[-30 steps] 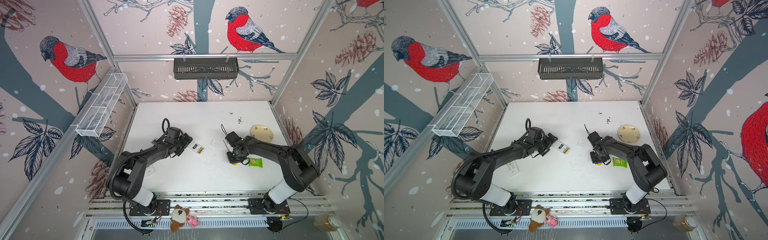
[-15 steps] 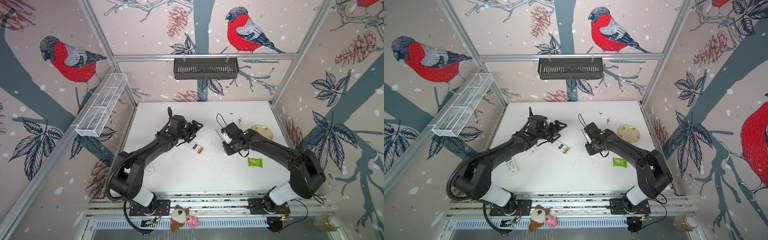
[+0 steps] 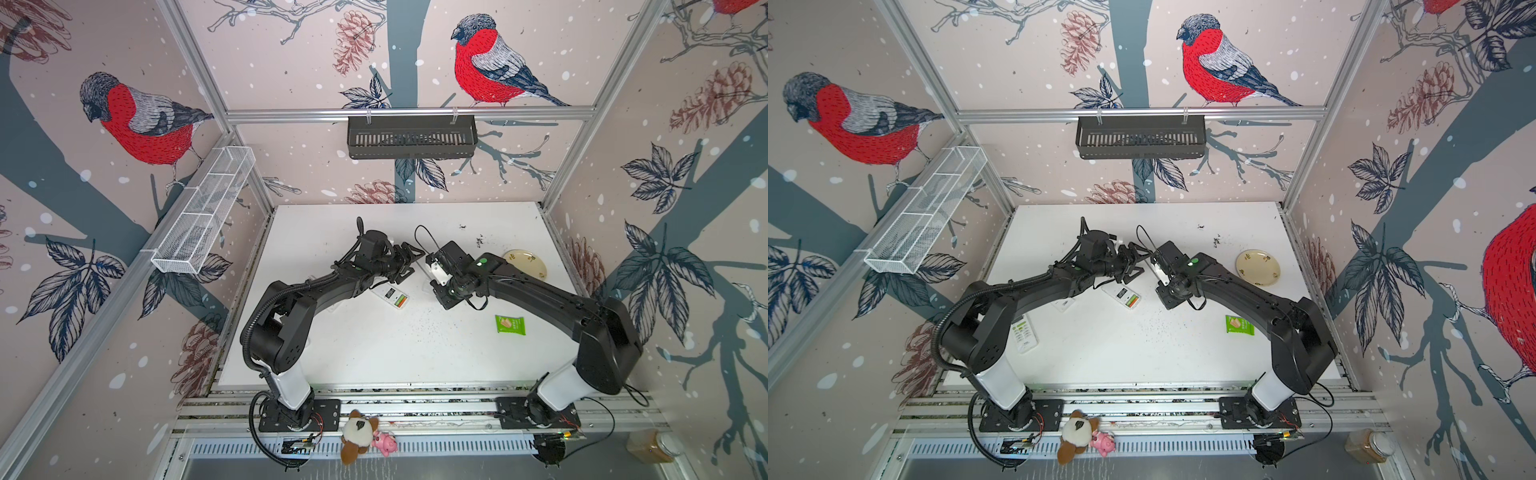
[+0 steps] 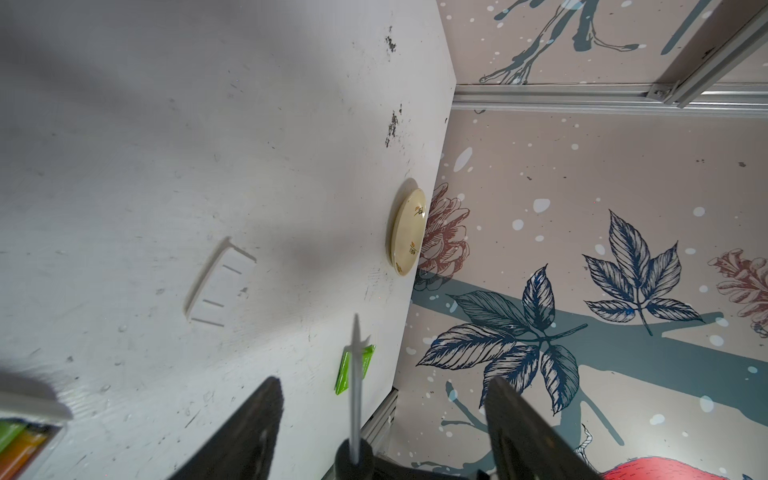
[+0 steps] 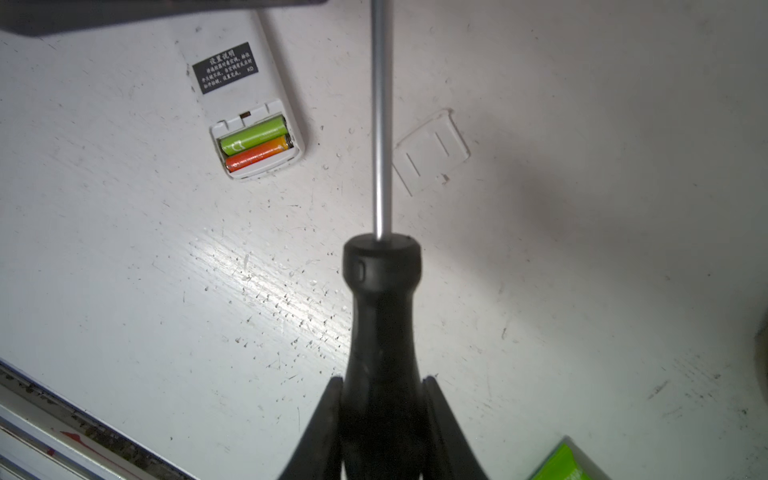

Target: Unload the batteries from the remote control

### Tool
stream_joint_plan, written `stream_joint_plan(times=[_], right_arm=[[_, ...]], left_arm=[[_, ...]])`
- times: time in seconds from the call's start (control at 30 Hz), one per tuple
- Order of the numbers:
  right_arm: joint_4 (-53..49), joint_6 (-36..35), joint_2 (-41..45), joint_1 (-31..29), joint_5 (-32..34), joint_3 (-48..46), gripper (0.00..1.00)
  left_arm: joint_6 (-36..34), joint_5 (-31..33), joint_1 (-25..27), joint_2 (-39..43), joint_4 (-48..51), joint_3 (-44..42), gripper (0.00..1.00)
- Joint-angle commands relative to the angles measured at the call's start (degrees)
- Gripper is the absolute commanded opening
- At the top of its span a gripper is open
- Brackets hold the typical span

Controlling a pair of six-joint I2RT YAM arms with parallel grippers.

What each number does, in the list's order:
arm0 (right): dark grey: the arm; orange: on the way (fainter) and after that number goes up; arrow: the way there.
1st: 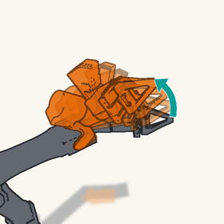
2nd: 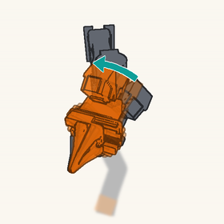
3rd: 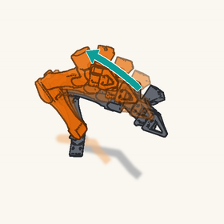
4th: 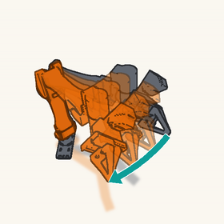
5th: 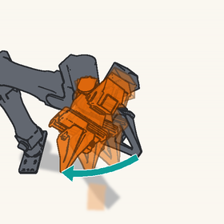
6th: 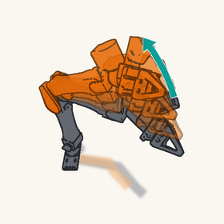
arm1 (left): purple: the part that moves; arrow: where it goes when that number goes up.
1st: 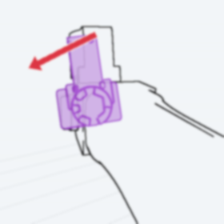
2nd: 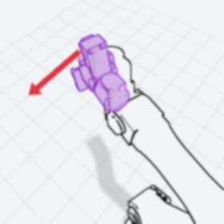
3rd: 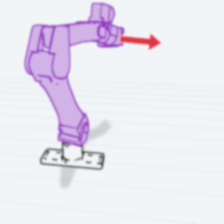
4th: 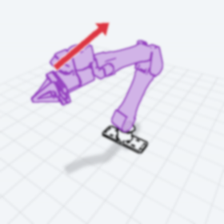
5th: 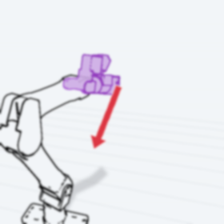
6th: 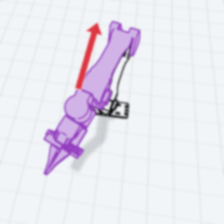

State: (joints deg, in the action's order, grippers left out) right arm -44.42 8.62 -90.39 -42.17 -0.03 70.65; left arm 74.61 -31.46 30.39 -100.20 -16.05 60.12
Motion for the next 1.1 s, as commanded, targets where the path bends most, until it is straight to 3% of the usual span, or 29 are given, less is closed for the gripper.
stream_joint_plan(times=[0.0,0.1,0.33,0.47,0.53,0.63,0.7,0.77,0.8,0.9,1.0,1.07], right_arm=[[-0.08,-0.53,0.25,-0.33,-1.19,0.88,0.06],[-0.19,-0.69,0.54,-0.49,-2.09,1.46,0.06],[0.22,-0.21,1.9,-0.13,-2.79,1.38,0.07],[2.57,1.12,5.18,1.73,-5.37,0.73,0.1],[4.39,2.37,7.56,3.76,-8.46,0.53,0.2],[12.17,6.93,13.96,9.59,-16.44,-1.73,0.62],[20.57,11.88,20.17,13.92,-20.43,-5.54,0.83],[31.19,16.53,26.58,16.98,-22.89,-11.27,0.95],[36.16,18.37,29.58,18.22,-23.83,-13.95,0.99],[43.05,19.17,33.52,19.67,-26.49,-17.21,0.99],[39.67,15.91,32.25,19.69,-29.0,-16.52,0.99],[38.41,14.04,31.44,19.69,-30.16,-16.68,0.99]], left_arm=[[0.73,-1.17,0.28,-1.35,-2.09,1.03,0.7],[-0.22,-0.88,0.19,-2.63,-0.6,1.95,0.59],[-3.19,-2.03,0.17,-4.67,2.16,5.62,0.15],[-2.78,-3.15,0.04,-4.16,1.68,5.57,0.0],[-0.93,-3.8,-0.13,-3.52,-0.29,4.82,0.0],[7.07,-5.1,-0.64,-2.23,-9.13,1.32,0.0],[17.05,-5.62,-0.99,-1.67,-20.42,-2.37,0.0],[27.13,-4.84,-0.99,-1.92,-31.94,-5.77,0.0],[32.67,-4.13,-0.96,-2.49,-37.28,-7.13,0.0],[45.66,-0.39,-0.42,-3.68,-48.94,-10.06,0.0],[53.18,1.68,-0.16,-5.39,-55.29,-9.68,0.0],[54.58,1.93,0.06,-5.83,-55.75,-8.48,0.0]])
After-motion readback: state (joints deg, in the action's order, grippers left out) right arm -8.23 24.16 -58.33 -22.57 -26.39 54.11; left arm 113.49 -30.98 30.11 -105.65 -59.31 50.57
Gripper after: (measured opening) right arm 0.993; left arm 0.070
